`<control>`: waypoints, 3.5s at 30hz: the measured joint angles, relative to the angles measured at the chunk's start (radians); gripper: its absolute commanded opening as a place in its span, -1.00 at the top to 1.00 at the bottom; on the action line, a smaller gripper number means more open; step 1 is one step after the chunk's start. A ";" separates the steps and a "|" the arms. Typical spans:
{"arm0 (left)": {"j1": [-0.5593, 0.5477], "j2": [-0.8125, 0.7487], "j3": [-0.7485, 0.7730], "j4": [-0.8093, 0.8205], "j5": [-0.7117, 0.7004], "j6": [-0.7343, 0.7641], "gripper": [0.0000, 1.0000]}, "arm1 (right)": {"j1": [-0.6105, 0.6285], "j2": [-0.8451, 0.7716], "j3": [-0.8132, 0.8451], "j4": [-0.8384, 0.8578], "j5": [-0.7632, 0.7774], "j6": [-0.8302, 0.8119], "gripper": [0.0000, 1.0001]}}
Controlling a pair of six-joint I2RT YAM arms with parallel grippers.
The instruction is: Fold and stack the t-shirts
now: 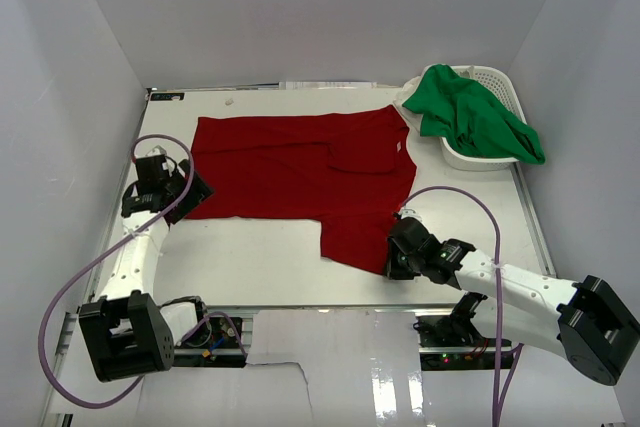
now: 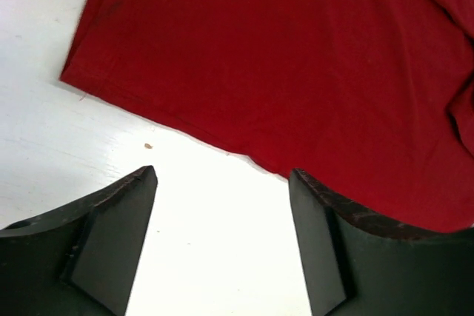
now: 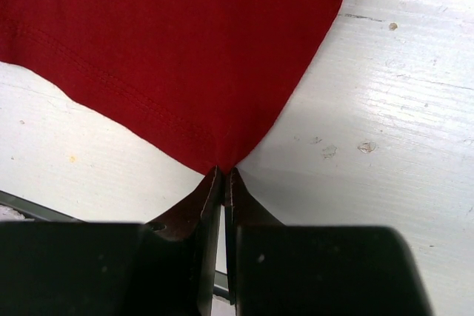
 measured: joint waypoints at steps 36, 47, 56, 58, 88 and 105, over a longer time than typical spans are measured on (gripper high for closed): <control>0.164 0.336 -0.002 0.050 -0.247 -0.418 -0.32 | 0.000 0.018 0.007 0.014 -0.023 -0.035 0.85; 0.164 0.396 0.011 0.098 -0.247 -0.419 -0.26 | 0.000 0.013 0.007 0.008 -0.022 -0.035 0.85; 0.164 0.426 0.022 0.138 -0.239 -0.416 0.12 | 0.000 0.010 0.007 0.004 -0.022 -0.034 0.85; 0.165 0.427 0.022 0.140 -0.235 -0.414 0.12 | 0.000 0.010 0.007 0.003 -0.022 -0.034 0.85; 0.170 0.362 0.009 0.126 -0.146 -0.373 1.00 | 0.000 -0.045 0.293 -0.200 0.000 -0.095 0.85; 0.170 0.362 0.104 0.092 -0.136 -0.365 1.00 | -0.142 0.118 0.540 -0.264 -0.047 -0.255 0.84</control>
